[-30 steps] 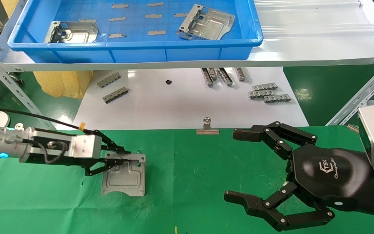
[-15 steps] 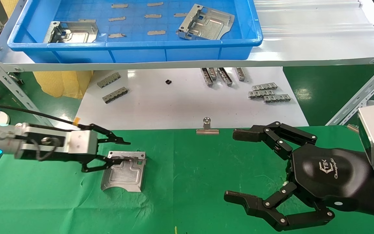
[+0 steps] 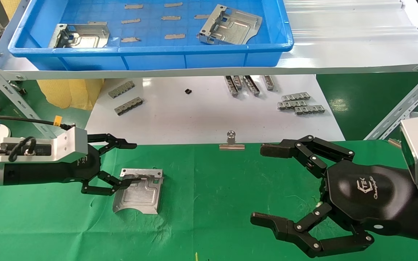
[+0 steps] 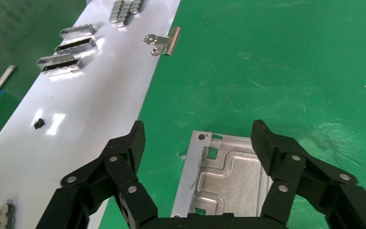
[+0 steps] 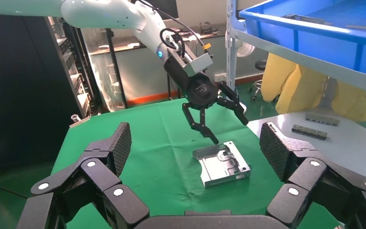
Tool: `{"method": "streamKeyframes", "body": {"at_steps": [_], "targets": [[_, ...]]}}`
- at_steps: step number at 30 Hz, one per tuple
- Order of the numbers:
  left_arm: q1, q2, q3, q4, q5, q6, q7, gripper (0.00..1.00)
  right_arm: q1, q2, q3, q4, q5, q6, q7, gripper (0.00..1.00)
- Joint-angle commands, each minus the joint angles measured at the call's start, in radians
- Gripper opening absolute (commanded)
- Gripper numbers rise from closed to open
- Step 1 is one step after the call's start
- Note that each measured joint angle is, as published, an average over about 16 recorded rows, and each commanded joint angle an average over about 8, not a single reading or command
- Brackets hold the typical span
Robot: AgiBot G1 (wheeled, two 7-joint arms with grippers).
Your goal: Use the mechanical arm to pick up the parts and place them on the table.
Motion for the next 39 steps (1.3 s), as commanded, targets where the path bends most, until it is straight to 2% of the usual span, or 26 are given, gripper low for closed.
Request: {"method": "streamKeyframes", "body": {"at_steps": [1,9,39], "targets": [[0.000,0.000,0.000,0.002,0.000,-0.001,0.004,1.00,0.000,0.000,0.000,0.000,0.000,0.000,0.000,1.00],[0.047,-0.024,-0.023,-0.092,-0.038,-0.009,-0.055,1.00,0.000,0.000,0.000,0.000,0.000,0.000,0.000,1.00],[0.391,-0.213,-0.209,-0.758,-0.331,-0.063,-0.504,1.00,0.000,0.000,0.000,0.000,0.000,0.000,0.000,1.00]]}}
